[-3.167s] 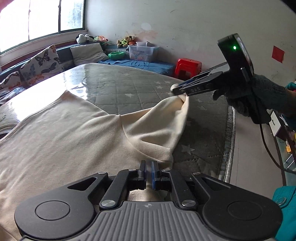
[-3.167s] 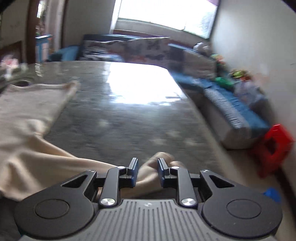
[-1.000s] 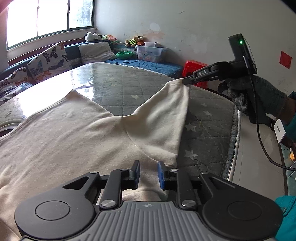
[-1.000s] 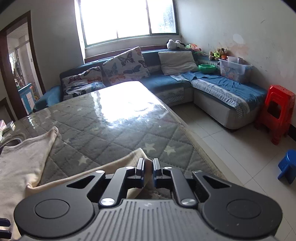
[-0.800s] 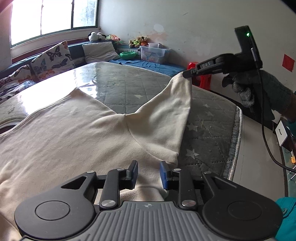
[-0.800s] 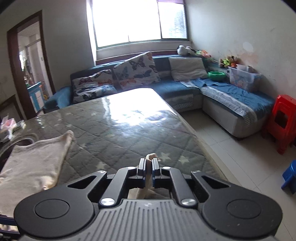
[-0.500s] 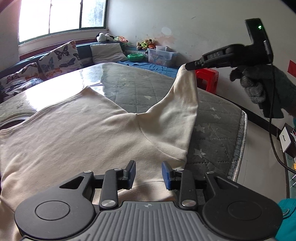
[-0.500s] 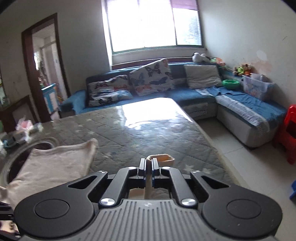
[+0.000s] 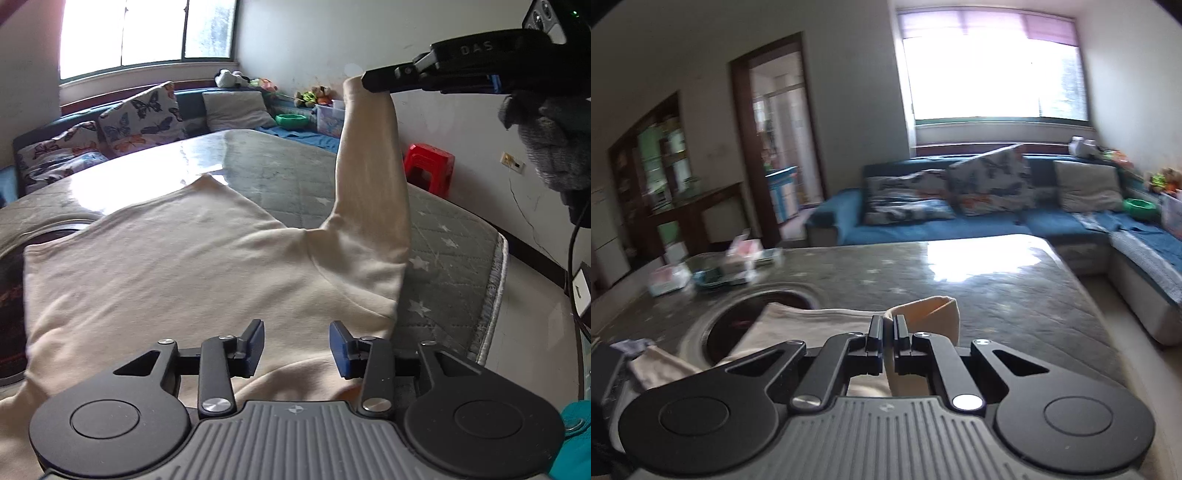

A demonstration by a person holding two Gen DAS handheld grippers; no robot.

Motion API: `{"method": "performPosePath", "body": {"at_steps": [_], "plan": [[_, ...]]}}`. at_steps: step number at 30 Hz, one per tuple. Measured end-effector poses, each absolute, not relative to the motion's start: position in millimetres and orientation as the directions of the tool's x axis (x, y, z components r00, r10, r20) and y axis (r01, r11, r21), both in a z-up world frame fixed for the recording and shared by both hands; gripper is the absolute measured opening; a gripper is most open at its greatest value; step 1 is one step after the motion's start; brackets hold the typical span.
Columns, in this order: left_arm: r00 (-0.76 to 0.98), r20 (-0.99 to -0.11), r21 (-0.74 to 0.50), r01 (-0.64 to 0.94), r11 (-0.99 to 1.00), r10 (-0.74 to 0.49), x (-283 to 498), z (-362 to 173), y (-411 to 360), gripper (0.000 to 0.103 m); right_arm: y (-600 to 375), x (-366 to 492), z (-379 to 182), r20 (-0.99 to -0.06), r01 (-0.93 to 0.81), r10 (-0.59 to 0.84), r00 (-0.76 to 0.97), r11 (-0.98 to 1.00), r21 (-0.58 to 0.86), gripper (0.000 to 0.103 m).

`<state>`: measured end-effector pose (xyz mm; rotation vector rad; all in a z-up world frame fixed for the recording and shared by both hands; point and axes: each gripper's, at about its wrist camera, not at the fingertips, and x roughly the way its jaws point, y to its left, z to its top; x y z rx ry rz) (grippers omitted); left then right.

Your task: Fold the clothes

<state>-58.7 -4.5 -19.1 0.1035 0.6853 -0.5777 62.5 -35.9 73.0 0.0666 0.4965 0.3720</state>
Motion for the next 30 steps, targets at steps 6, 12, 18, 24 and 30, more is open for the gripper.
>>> {"method": "performPosePath", "body": {"at_steps": [6,12,18,24,30], "plan": [[0.684,-0.605,-0.100,0.441,0.892,-0.406,-69.9,-12.8,31.4,0.047,32.9,69.0,72.1,-0.476,-0.505,0.517,0.712,0.847,0.165,0.004],[0.720,-0.598,-0.130,0.345,0.929,-0.351,-79.1,-13.1,62.3,0.049,85.0,72.1,46.8,-0.533,-0.591,0.593,0.603,0.781,0.200,0.004],[0.729,-0.601,-0.136,0.310,0.941,-0.327,-84.1,-14.8,75.0,0.049,103.3,70.0,27.3,-0.575,-0.627,0.612,0.542,0.751,0.209,0.012],[0.750,-0.584,-0.118,0.300,0.947,-0.311,-90.4,-7.2,79.5,0.049,79.5,66.3,25.6,-0.611,-0.603,0.545,0.574,0.786,0.136,0.012],[0.779,-0.540,-0.078,0.332,0.940,-0.320,-95.9,7.2,75.5,0.049,42.8,60.7,-4.9,-0.717,-0.553,0.421,0.555,0.831,0.060,0.012]]}}
